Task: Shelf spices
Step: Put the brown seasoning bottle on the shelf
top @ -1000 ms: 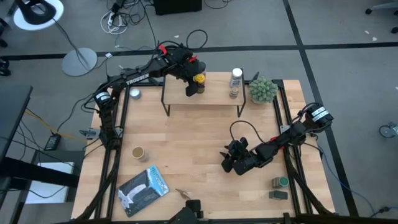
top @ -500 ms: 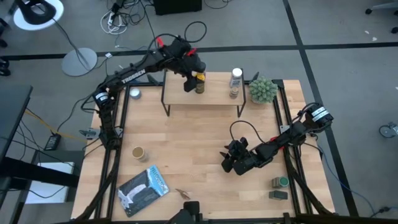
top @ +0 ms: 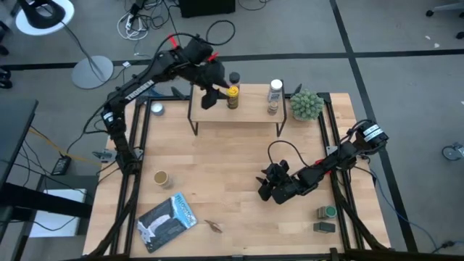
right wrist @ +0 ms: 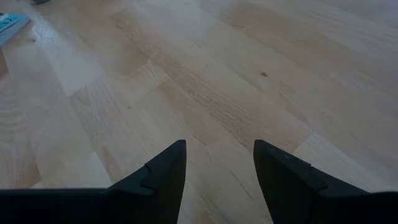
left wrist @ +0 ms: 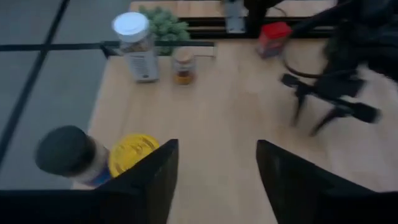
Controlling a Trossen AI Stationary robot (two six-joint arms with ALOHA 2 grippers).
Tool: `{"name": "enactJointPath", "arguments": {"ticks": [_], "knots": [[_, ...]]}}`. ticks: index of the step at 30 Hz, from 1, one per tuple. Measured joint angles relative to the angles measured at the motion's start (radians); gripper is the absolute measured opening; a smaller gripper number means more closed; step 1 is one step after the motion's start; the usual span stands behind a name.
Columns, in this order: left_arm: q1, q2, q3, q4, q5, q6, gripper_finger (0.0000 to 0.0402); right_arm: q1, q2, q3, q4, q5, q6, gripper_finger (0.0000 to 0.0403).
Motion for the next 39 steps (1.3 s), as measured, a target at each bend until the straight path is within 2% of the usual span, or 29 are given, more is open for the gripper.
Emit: {"name": "enactJointPath", "arguments": {"ticks": [5,11,13,16,19,23,26,29,34,39], "knots": [[0.000,-0.068,-0.001,-0.075,0.032,-0.026,0.0130,0.000,0.000,0.000,0.000,-0.002,0.000,0.0187],[-0.060,-0.147,-0.001,-0.167,0.049,-0.024,0.0021,0.000,0.000,0.000,0.004,-0.005,0.000,0.0187],[-0.091,-0.173,-0.002,-0.195,0.049,-0.023,0.0007,0.000,0.000,0.000,0.006,-0.007,0.001,0.0187],[-0.143,-0.225,-0.036,-0.201,0.052,-0.023,0.0010,0.007,0.000,0.000,0.006,-0.008,0.002,0.0187],[-0.190,-0.325,-0.190,-0.101,0.052,-0.051,0.0009,0.019,0.000,0.000,0.006,-0.008,0.003,0.0187],[-0.229,-0.528,-0.550,0.177,0.016,-0.161,0.0003,0.032,0.000,0.000,0.006,-0.008,0.015,0.0187],[-0.253,-0.696,-0.807,0.348,-0.076,-0.290,0.0003,0.033,0.000,0.000,0.006,-0.008,0.022,0.0187],[-0.295,-0.854,-1.007,0.452,-0.200,-0.398,0.0003,0.033,0.000,0.000,0.006,-0.008,0.026,0.0187],[-0.411,-1.094,-1.256,0.639,-0.339,-0.550,0.0003,0.033,0.000,0.000,0.006,-0.007,0.027,0.0187],[-0.565,-1.236,-1.433,0.658,-0.536,-0.655,0.0003,0.033,0.000,0.000,0.015,-0.007,0.027,0.0187]]}}
